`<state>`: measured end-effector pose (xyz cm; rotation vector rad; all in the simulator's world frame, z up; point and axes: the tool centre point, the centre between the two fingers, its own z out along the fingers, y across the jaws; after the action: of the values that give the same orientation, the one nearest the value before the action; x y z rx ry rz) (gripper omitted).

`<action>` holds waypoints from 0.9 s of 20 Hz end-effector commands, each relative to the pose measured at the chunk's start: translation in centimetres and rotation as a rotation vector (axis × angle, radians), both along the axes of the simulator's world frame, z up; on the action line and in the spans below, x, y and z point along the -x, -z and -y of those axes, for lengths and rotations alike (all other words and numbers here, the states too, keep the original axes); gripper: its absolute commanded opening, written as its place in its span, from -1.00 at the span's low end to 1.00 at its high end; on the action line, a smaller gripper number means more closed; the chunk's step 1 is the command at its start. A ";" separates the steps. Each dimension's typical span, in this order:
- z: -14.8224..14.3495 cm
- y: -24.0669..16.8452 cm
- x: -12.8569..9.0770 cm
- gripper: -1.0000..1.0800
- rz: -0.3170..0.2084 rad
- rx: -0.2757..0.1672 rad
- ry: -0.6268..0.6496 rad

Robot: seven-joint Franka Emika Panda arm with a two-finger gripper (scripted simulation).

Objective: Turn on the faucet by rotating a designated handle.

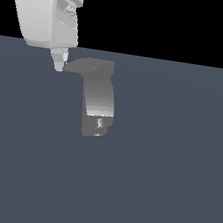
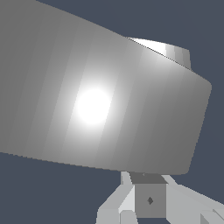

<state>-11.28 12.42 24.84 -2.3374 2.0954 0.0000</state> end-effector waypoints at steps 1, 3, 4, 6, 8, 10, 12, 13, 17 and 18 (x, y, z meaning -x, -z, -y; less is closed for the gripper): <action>0.9 0.0 0.6 -1.00 -0.001 0.001 0.006; 1.4 0.0 1.0 -1.00 -0.001 0.001 0.006; 1.6 0.0 1.2 -1.00 -0.001 0.002 0.006; 1.8 0.0 1.4 -1.00 -0.001 0.002 0.006; 1.8 0.0 1.2 -1.00 -0.001 0.001 -0.001; 2.9 0.0 1.2 -1.00 -0.001 0.001 0.000; 4.0 0.0 1.1 -1.00 -0.001 0.001 0.001; 4.6 0.0 1.1 -1.00 -0.001 0.001 0.001; 6.9 0.0 1.0 -1.00 -0.001 0.001 0.002; 7.5 0.0 1.0 -1.00 -0.001 0.001 0.003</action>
<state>-12.69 7.17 24.85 -2.3703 2.0693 0.0025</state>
